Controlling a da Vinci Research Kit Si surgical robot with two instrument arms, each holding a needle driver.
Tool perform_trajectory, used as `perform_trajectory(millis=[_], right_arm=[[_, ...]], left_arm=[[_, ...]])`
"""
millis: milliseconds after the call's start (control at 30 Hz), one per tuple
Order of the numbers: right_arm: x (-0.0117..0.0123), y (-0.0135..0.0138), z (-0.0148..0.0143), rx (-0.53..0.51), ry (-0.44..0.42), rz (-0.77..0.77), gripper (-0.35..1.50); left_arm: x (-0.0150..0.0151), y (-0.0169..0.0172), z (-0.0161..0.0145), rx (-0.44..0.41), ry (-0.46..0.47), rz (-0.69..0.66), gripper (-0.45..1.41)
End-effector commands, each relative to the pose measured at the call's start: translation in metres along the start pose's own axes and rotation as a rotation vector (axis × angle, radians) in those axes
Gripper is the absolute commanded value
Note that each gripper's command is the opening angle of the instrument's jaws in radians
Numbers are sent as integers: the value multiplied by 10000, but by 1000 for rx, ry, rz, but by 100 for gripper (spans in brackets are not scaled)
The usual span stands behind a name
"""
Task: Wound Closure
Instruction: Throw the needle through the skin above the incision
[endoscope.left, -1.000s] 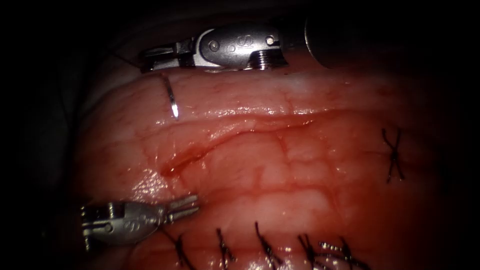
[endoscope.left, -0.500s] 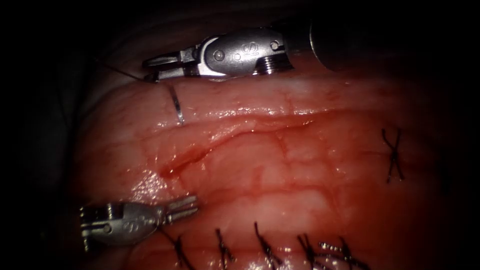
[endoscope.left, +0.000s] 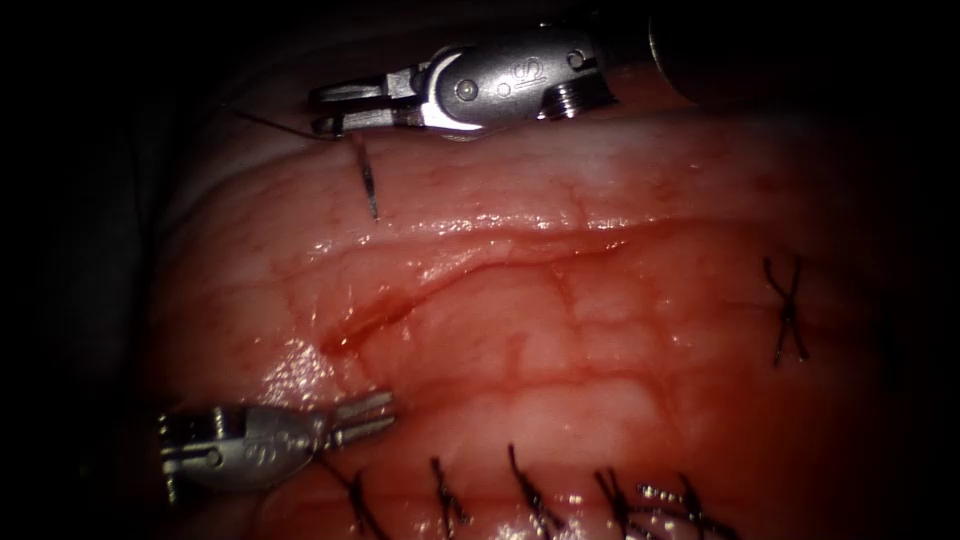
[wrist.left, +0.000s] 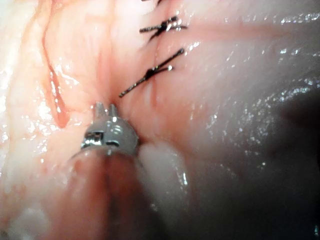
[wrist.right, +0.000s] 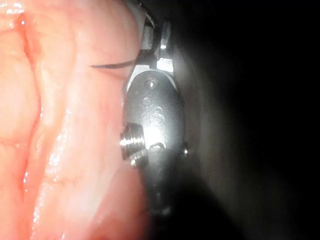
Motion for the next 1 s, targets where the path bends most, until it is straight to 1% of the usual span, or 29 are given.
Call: perform_trajectory(millis=[33,333,600,800,1000], right_arm=[[-2,7,8,-5,7,-5,-35],[6,0,7,0,17,-10,-35],[12,-9,-5,13,24,-11,-35],[5,-20,-5,15,26,-26,-35],[-8,-26,-6,21,19,-41,-35]], left_arm=[[-2,3,8,-3,3,1,-8],[-2,3,8,-3,3,1,-8],[-2,2,9,-5,4,1,-8],[-2,2,9,-5,4,0,-8],[-2,2,9,-7,1,0,-8]])
